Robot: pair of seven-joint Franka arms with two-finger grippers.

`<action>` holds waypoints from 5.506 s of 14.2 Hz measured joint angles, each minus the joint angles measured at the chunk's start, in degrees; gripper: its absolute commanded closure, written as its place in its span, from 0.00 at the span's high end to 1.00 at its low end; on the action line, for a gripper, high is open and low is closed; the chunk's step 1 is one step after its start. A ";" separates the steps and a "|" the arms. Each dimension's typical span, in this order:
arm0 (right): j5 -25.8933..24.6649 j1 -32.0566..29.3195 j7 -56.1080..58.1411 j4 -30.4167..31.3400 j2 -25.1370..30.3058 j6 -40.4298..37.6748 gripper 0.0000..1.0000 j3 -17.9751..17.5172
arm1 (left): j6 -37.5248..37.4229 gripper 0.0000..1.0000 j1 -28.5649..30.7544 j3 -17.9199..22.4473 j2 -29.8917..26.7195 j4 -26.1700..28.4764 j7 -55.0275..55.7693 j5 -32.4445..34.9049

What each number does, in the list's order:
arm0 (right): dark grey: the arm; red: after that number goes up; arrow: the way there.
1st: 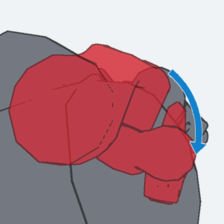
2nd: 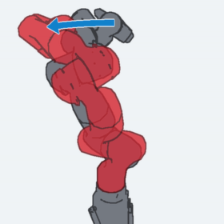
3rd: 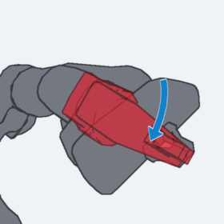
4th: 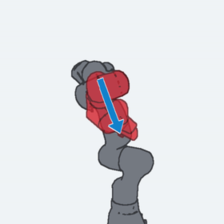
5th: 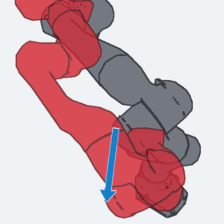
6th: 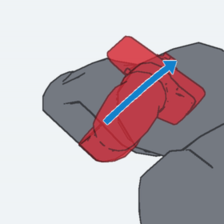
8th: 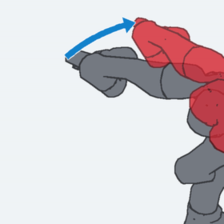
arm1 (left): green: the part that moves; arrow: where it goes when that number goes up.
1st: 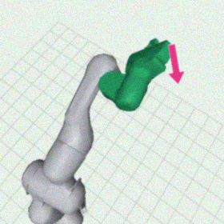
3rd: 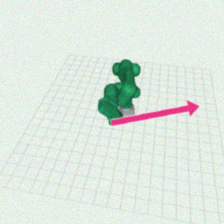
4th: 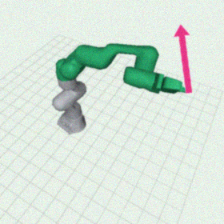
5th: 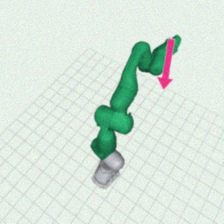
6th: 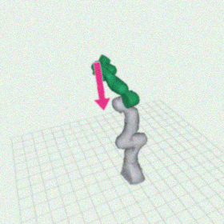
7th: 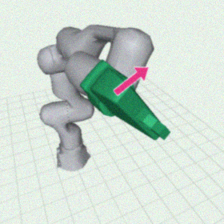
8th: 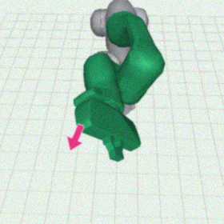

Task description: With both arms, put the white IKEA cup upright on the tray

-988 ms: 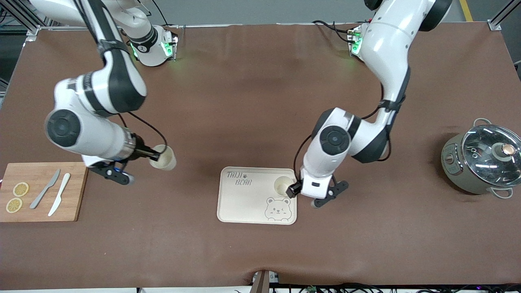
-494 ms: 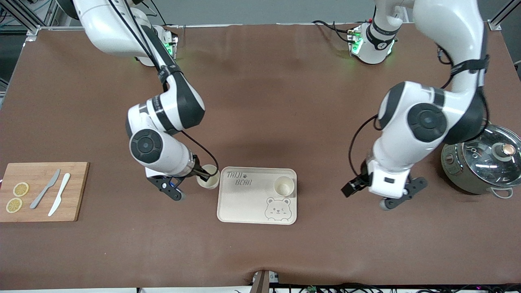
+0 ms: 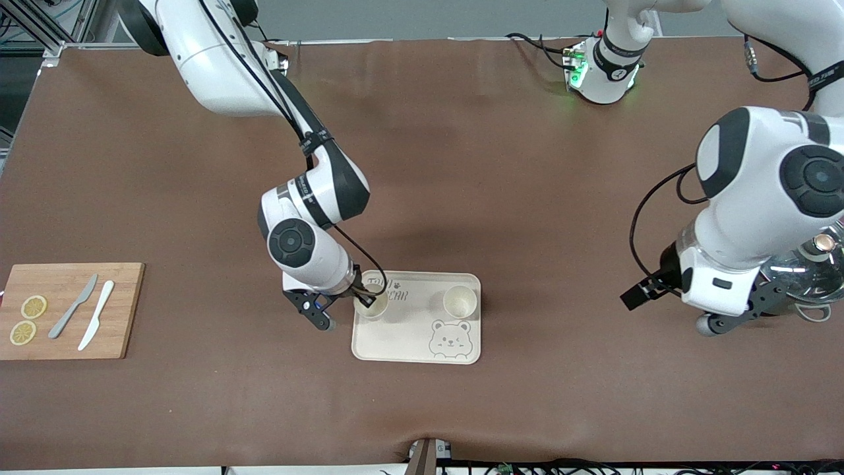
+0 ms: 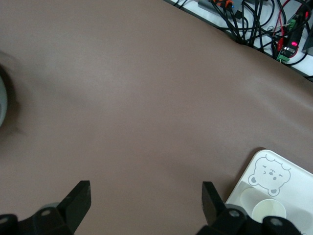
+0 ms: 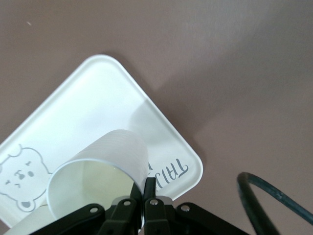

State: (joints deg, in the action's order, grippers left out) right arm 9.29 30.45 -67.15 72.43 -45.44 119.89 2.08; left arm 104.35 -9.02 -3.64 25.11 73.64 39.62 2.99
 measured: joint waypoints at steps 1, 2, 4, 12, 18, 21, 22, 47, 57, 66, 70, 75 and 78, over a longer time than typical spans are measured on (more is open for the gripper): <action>0.15 0.39 -0.69 0.00 -0.60 0.45 0.00 0.01 | -0.17 1.00 0.31 0.00 -0.38 0.00 -0.01 0.00; 0.31 0.81 -1.32 -0.01 -1.17 1.21 0.00 0.01 | -0.59 1.00 0.68 0.00 -0.78 0.01 -0.09 0.00; 0.53 1.32 -1.96 -0.01 -2.03 1.99 0.00 0.01 | -2.05 1.00 1.73 0.01 -1.52 0.01 -2.99 0.00; 0.73 1.09 -2.02 -0.09 -3.38 2.03 1.00 0.64 | -4.19 1.00 7.20 0.05 -2.96 0.03 -20.09 0.00; 0.50 1.23 -1.99 -3.14 -2.21 -5.70 1.00 1.10 | -10.01 1.00 10.37 0.06 -6.48 0.05 -27.82 0.00; 0.30 1.13 -1.90 -5.18 1.42 -13.10 1.00 2.42 | -11.39 1.00 11.71 0.06 -7.92 0.48 -30.89 0.00; 0.29 0.87 -1.43 -5.53 3.27 -15.04 1.00 3.04 | -11.53 1.00 12.11 0.06 -8.49 0.95 -31.75 0.00; -8.37 -21.96 55.79 16.09 40.88 -34.22 1.00 4.26 | -9.09 1.00 12.97 -2.98 -28.83 21.32 -33.19 -0.22; -8.44 -26.23 66.86 17.58 45.31 -34.23 1.00 4.15 | -11.75 1.00 13.08 -3.01 -29.11 20.98 -33.24 -2.86; -9.05 -26.21 67.07 17.58 46.59 -35.74 1.00 3.25 | -12.11 1.00 13.06 -3.25 -29.11 20.42 -33.27 -2.86; -9.30 -26.21 67.10 17.99 46.59 -35.91 1.00 3.25 | -12.41 1.00 13.06 -3.26 -29.11 20.42 -33.27 -2.86; -9.31 -26.21 67.12 18.08 46.60 -35.92 1.00 3.20 | -12.55 1.00 13.06 -3.26 -28.77 19.74 -33.27 -2.86; -9.31 -26.21 67.12 18.12 46.60 -35.95 1.00 3.13 | -12.73 1.00 13.06 -3.27 -28.56 19.62 -33.27 -2.86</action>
State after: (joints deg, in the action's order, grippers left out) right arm -0.02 4.25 -0.03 90.55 1.17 83.94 5.20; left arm 91.62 4.04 -6.91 -3.46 93.26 6.35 0.13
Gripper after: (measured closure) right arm 0.000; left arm 0.000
